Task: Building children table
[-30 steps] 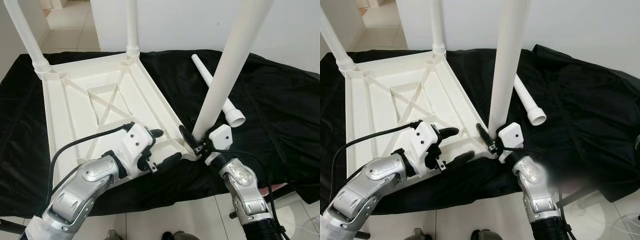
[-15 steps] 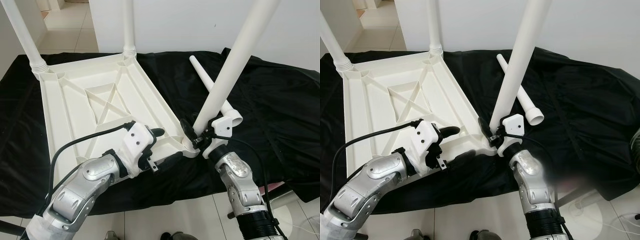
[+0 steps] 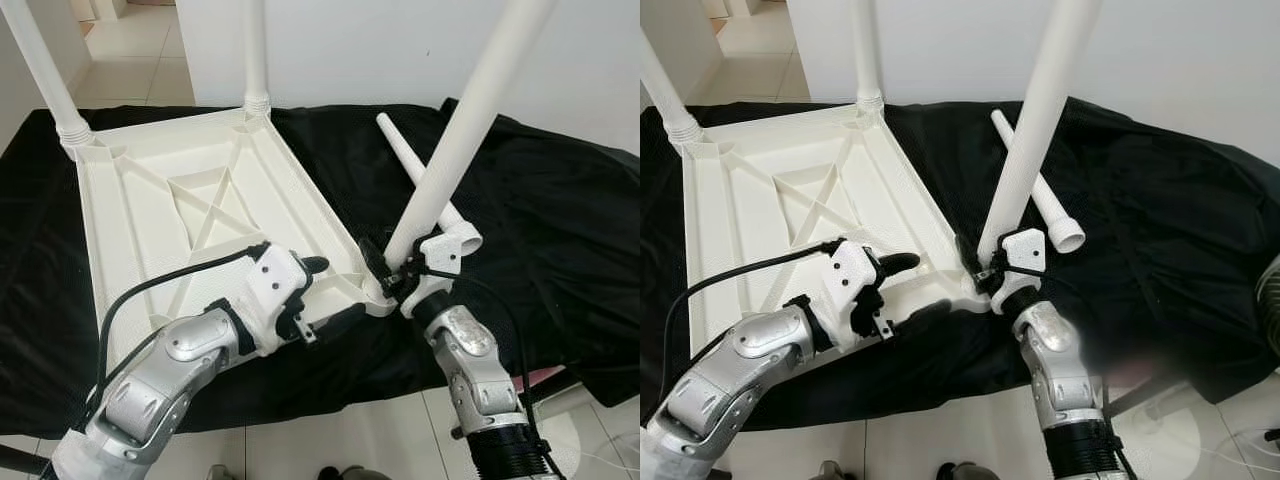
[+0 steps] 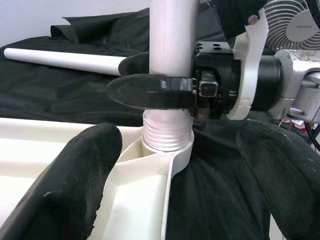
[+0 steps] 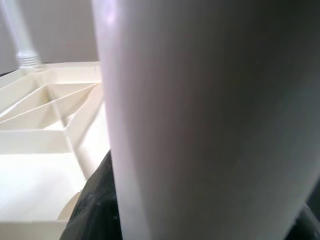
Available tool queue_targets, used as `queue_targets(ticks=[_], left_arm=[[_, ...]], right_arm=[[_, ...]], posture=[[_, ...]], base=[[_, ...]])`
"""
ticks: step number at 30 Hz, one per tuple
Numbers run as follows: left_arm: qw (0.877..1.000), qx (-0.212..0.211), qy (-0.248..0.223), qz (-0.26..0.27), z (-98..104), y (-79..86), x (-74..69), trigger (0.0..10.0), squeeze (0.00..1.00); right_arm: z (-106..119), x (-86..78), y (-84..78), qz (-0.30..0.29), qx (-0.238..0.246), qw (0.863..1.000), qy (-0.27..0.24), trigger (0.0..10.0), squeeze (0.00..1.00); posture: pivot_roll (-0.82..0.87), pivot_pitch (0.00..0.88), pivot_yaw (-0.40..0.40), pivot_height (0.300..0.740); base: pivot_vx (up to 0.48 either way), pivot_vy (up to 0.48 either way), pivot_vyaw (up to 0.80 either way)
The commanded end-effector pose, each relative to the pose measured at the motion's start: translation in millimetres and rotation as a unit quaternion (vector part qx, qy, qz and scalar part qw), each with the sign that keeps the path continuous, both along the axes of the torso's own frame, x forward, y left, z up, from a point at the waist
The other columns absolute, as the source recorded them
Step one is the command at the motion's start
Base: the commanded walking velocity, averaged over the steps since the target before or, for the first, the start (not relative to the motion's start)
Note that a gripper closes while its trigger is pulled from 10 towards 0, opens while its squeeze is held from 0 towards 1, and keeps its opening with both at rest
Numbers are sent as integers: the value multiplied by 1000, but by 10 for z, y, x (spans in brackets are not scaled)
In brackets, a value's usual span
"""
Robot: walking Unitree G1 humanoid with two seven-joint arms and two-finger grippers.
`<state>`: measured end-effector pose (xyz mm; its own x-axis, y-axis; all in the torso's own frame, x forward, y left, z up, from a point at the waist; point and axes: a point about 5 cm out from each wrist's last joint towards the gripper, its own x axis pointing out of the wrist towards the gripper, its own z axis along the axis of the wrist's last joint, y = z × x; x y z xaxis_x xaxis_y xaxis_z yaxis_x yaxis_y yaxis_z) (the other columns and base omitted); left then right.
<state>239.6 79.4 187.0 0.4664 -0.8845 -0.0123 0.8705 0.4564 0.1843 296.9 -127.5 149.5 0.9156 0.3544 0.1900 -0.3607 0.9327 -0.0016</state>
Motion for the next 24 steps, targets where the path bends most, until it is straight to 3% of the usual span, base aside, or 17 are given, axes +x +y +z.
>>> queue_targets(ticks=[1, 5, 10, 12, 24], left_arm=[[999, 5, -4, -34, 5, -39, -62, 10000, 0], [999, 4, -3, -35, 4, -42, -66, 10000, 0], [999, 4, -4, -34, 5, -44, -61, 10000, 0], [999, 3, -4, -33, 5, -47, -60, 10000, 0], [1000, 1, -6, -29, 9, -51, -53, 10000, 0]], right_arm=[[-338, -39, -79, -38, -6, 996, 85, 10000, 0], [-286, -54, -53, -63, 11, 995, 71, 10000, 0], [-265, -86, -47, -143, 18, 988, 52, 10000, 0], [-277, -119, 1, -179, 53, 981, 59, 10000, 0], [-272, -106, 112, -219, 74, 970, 71, 10000, 0]], posture=[[-20, 114, -42, 740], [-19, 114, -44, 740], [-18, 112, -49, 740], [-17, 112, -49, 740], [-10, 107, -58, 740]], base=[[0, 0, 0], [0, 0, 0], [0, 0, 0], [0, 0, 0], [0, 0, 0]])
